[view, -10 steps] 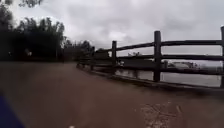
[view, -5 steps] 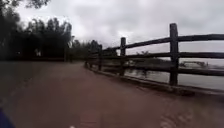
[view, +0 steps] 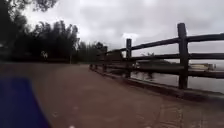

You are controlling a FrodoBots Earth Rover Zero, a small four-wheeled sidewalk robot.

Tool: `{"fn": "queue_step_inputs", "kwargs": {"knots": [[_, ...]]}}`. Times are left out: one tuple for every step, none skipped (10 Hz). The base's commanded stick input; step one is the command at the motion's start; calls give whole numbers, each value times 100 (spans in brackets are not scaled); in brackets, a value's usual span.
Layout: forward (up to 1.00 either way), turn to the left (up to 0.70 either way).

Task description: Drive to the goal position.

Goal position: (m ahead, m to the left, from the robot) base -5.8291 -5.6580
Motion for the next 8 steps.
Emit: {"fn": "queue_step_inputs", "kwargs": {"knots": [[0, -70], [0, -70], [0, -70], [0, -70], [0, -70], [0, -70], [0, -70], [0, -70]]}}
